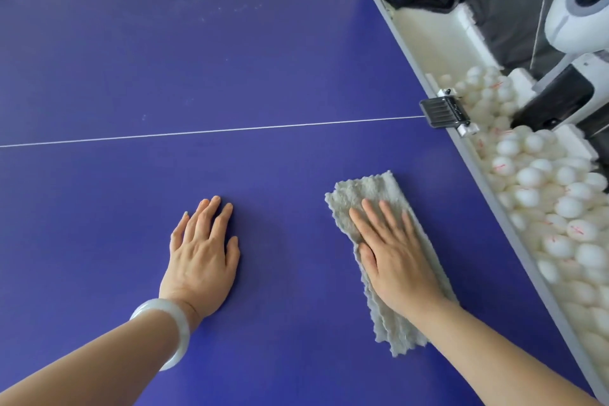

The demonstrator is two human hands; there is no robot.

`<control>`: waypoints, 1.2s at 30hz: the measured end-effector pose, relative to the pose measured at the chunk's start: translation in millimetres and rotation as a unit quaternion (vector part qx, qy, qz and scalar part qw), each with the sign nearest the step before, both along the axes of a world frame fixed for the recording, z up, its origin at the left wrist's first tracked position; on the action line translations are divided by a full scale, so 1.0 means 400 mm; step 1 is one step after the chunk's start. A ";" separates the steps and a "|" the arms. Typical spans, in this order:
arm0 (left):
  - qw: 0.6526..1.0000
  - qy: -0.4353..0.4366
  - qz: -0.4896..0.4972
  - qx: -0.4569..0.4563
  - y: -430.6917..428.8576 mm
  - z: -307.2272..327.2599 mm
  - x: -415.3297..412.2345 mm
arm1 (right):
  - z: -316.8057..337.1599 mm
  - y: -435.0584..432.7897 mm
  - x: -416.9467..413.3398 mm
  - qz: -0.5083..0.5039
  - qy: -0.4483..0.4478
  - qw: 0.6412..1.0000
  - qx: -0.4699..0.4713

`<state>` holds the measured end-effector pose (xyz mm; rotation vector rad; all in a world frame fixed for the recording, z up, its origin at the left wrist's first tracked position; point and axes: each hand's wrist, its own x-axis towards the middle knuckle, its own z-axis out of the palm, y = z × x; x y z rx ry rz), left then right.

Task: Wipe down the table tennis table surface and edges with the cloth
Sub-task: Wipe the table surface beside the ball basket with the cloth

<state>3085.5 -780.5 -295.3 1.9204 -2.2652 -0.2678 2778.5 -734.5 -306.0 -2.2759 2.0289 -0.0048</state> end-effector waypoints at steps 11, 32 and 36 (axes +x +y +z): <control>0.999 -0.044 -0.016 -0.011 0.011 -0.001 -0.010 | -0.005 -0.066 -0.126 -0.234 0.009 0.972 -0.010; 0.981 -0.049 -0.187 0.020 0.130 -0.022 -0.349 | 0.000 -0.180 -0.331 -0.140 -0.033 0.990 0.001; 0.982 -0.047 -0.181 0.018 0.132 -0.028 -0.348 | -0.005 -0.060 -0.315 -0.286 -0.024 0.958 -0.002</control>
